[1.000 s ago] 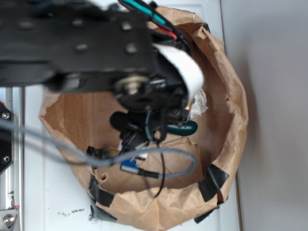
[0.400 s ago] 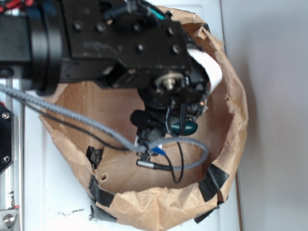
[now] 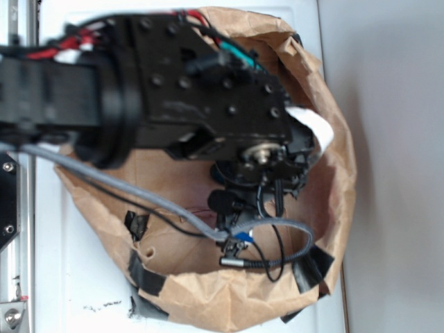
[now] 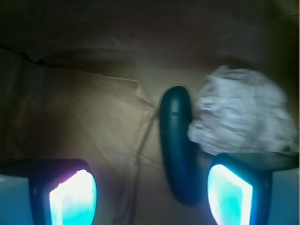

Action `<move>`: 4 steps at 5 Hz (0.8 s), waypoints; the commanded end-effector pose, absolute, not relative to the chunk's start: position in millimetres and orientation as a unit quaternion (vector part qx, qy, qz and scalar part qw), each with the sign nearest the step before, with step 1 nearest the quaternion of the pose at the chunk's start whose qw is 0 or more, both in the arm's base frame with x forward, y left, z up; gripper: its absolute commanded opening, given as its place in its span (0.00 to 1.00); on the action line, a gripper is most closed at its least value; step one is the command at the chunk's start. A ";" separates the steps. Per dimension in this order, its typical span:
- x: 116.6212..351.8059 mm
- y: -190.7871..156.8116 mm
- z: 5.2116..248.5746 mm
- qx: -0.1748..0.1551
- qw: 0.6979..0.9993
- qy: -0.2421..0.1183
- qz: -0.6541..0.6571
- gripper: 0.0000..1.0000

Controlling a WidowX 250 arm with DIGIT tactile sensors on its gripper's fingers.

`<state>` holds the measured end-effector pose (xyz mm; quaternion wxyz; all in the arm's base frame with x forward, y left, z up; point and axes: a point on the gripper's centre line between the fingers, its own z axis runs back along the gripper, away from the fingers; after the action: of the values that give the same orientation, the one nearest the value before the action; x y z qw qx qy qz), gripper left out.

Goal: Grab the plastic pickle.

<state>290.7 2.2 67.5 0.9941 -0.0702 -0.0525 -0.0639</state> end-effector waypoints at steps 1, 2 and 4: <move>307.9 4.6 53.2 -0.049 0.995 -0.065 -0.053 1.00; 309.1 5.7 33.1 -0.020 0.998 -0.047 -0.043 1.00; 307.3 5.0 32.9 -0.021 0.998 -0.046 -0.042 0.00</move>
<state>298.8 11.8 21.4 0.9989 -0.0239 -0.0277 -0.0303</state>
